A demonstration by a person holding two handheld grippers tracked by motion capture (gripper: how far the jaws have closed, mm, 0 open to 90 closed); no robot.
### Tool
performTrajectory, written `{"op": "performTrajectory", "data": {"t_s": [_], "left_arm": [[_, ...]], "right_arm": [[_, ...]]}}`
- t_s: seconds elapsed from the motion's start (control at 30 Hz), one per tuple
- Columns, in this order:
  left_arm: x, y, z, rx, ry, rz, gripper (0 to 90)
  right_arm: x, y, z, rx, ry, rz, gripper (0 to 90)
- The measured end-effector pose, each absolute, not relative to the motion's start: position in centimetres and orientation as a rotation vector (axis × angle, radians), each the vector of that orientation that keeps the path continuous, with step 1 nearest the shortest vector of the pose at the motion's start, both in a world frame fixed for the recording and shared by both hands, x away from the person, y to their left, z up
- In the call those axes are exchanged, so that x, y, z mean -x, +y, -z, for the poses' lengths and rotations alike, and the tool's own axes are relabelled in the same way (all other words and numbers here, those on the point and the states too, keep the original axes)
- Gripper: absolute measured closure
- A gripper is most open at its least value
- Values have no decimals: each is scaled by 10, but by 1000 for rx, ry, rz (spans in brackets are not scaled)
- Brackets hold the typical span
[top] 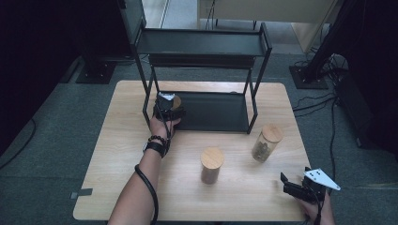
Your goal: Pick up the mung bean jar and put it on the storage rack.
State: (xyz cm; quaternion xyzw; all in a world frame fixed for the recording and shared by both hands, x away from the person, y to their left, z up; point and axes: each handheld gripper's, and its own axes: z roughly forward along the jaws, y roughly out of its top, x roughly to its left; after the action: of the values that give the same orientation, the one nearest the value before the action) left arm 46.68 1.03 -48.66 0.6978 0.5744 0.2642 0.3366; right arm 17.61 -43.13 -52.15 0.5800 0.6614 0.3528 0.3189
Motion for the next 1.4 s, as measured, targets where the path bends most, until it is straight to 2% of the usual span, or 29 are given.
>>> {"op": "performTrajectory", "data": {"t_s": [0.3,0.33,0.37,0.77,1.33,1.4], "left_arm": [[-459,11,493,-1864,1503,-608,171],[-457,11,494,-1873,1488,-594,103],[-455,10,494,-1874,1482,-591,79],[-428,11,488,-1869,1424,-610,78],[-388,27,498,-1841,1380,-616,76],[-385,28,500,-1860,1361,-603,12]], "right_arm": [[-176,-431,522,-1524,1743,-930,36],[-176,-431,522,-1522,1744,-928,36],[-176,-431,522,-1522,1744,-927,36],[-176,-430,522,-1521,1742,-920,36],[-176,-429,522,-1515,1744,-910,36],[-176,-429,522,-1514,1744,-908,36]]}}
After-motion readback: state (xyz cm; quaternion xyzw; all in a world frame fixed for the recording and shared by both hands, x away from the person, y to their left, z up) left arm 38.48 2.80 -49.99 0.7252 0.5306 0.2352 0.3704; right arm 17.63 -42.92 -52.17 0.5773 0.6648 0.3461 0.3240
